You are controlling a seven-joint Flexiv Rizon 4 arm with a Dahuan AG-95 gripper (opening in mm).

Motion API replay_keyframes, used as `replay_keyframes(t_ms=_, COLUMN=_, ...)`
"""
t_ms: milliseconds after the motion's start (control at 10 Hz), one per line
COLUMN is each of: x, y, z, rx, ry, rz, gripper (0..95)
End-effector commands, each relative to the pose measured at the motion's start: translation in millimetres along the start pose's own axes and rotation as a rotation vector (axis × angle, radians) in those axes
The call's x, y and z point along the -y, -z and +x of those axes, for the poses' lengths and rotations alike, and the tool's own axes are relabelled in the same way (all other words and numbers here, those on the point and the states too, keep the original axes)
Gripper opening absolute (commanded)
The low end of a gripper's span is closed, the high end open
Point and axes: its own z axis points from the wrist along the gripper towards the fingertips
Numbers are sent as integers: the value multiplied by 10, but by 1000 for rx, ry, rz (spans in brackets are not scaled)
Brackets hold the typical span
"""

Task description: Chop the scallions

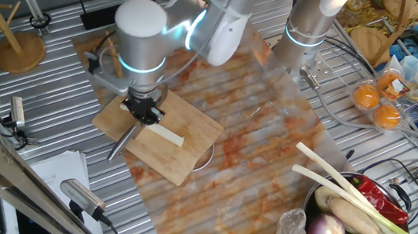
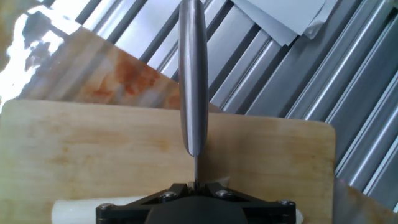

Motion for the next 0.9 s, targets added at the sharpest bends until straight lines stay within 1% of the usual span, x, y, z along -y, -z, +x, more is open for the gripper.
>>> replay_keyframes(t_ms=100, x=-36, y=-530, z=106, rx=-20, ry=1, rz=14, gripper=0)
replay_keyframes(t_ms=200, x=-44, y=-527, z=133, rx=-21, ry=6, rz=17, gripper=0)
replay_keyframes(t_ms=300, x=-36, y=-488, z=120, rx=-23, ry=13, rz=24, gripper=0)
replay_keyframes(t_ms=500, x=-25, y=-505, z=100, rx=-15, ry=7, rz=17, gripper=0)
replay_keyframes(t_ms=600, x=-33, y=-529, z=122, rx=-21, ry=4, rz=16, gripper=0)
replay_keyframes(t_ms=700, x=-50, y=-470, z=162, rx=-38, ry=4, rz=17, gripper=0)
replay_keyframes(t_ms=800, x=-45, y=-436, z=196, rx=-39, ry=16, rz=20, gripper=0)
replay_keyframes(t_ms=900, x=-30, y=-437, z=229, rx=-36, ry=18, rz=17, gripper=0)
